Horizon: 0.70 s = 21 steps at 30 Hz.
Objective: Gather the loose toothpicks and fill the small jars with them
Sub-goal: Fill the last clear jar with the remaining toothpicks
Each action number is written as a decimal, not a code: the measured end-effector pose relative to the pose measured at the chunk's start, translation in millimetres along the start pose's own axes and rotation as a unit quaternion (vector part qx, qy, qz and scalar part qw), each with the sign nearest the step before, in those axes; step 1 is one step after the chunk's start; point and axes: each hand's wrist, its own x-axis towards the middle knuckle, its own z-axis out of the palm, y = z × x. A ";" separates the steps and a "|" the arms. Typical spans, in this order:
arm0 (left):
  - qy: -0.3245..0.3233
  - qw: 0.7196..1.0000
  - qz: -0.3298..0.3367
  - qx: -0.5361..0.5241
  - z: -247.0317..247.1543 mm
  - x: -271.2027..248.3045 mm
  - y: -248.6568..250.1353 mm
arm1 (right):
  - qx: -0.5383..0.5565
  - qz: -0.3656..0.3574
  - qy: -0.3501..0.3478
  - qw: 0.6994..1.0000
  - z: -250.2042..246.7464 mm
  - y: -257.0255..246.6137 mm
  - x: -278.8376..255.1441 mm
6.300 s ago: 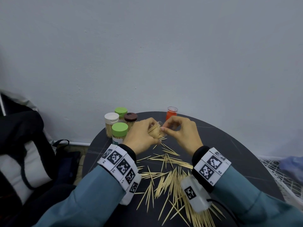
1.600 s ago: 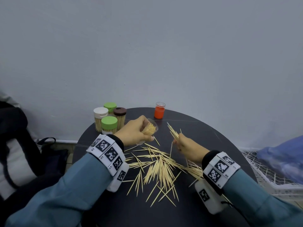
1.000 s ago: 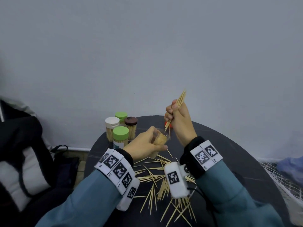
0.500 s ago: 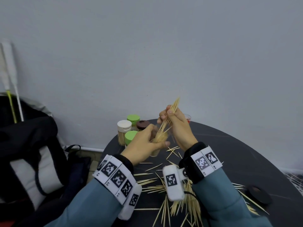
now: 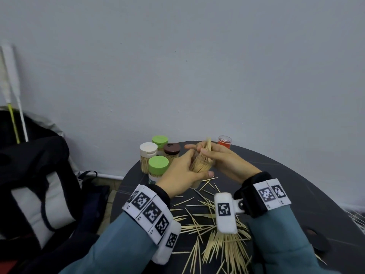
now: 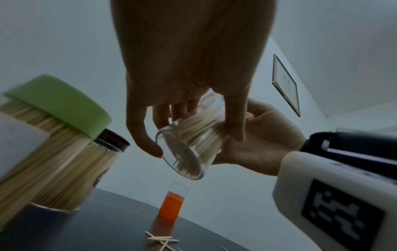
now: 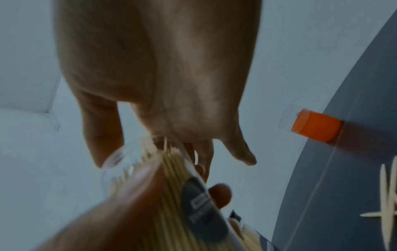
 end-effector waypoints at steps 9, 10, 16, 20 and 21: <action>-0.016 0.999 0.023 -0.021 7.5 3.7 -0.2 | -0.043 -0.013 0.020 0.999 -5.8 -4.0 -6.6; -0.015 0.999 0.022 -0.025 7.5 3.8 -0.8 | -0.053 -0.005 0.008 0.999 -6.1 -2.7 -7.4; 0.008 1.000 0.004 -0.029 3.3 4.0 -3.7 | -0.063 0.005 0.009 0.998 -7.1 -4.3 -8.1; 0.002 0.999 -0.001 -0.033 2.0 3.4 -5.4 | -0.110 0.014 0.024 0.994 -8.2 -1.9 -8.4; 0.002 1.000 -0.002 -0.031 1.6 3.1 -6.0 | -0.124 0.025 0.026 0.992 -8.9 -1.2 -8.0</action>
